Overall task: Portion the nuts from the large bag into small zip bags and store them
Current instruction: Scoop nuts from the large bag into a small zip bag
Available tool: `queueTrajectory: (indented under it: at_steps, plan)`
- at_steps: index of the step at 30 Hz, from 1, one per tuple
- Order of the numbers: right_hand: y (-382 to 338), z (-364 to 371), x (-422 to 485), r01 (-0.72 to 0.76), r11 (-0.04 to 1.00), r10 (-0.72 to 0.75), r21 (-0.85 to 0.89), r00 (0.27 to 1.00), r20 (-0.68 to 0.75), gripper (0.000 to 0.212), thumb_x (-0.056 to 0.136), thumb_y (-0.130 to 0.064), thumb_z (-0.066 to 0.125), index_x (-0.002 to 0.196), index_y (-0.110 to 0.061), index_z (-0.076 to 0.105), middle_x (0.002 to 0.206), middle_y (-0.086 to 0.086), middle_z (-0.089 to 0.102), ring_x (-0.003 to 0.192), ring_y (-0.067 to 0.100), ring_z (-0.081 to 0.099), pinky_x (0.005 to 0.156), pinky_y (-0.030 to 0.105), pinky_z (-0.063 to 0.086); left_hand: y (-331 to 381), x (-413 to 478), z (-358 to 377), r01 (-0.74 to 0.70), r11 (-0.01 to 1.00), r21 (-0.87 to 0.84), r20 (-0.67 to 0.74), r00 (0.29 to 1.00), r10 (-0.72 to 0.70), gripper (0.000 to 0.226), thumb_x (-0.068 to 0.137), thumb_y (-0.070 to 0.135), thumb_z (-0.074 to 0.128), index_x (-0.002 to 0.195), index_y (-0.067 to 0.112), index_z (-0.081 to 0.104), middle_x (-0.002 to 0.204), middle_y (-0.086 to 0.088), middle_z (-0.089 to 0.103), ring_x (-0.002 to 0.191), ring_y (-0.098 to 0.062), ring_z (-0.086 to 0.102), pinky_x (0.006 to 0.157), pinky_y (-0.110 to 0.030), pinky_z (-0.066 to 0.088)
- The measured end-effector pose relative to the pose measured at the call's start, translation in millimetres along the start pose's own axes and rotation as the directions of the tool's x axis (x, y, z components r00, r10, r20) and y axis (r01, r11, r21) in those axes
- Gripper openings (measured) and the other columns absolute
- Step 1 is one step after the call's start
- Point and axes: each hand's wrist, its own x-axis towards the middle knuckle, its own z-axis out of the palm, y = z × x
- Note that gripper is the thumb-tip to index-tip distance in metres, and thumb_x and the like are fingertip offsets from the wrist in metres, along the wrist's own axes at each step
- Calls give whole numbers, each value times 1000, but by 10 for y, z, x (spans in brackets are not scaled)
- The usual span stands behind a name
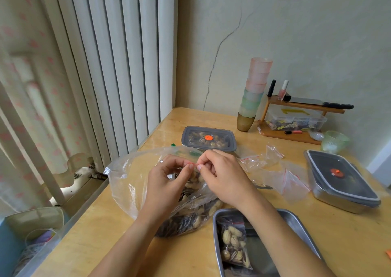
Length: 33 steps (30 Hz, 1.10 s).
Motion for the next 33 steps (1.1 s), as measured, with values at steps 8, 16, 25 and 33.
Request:
queueTrajectory:
  at_steps: [8,16,25,33]
  plan:
    - [18,-17,3,73,997,-73,-18,997,-5,16,97,-13,61,84,-21,57,81,-12,51,76,8,50,65,14,35,16,-8,-5,108,984,-141,99,991,-94,4,99,12,66,98,9,68,90,-15,70,76,-28,66,68,-29,54]
    - [111,1,23,-17,999,17,37,1000,19,13,99,-22,64,86,-25,63,86,-12,57,76,2,52,66,13,36,-13,32,-48,112,969,-221,95,991,-93,10,92,13,75,91,4,76,83,-18,75,76,-34,70,70,-41,59]
    - [148,-11,42,-145,961,147,233,989,9,12,100,-21,63,88,-23,66,82,-7,71,81,10,67,78,32,56,-9,37,-49,227,943,-242,211,961,-177,18,95,19,71,107,6,69,94,-16,73,84,-24,67,79,-38,54]
    - [174,-10,22,-123,941,163,317,981,-103,18,100,-12,61,101,-29,57,76,-2,71,71,13,71,78,43,59,-30,-9,-5,149,961,-234,265,961,-84,70,85,13,84,134,33,38,109,-3,63,89,-32,67,84,-58,60]
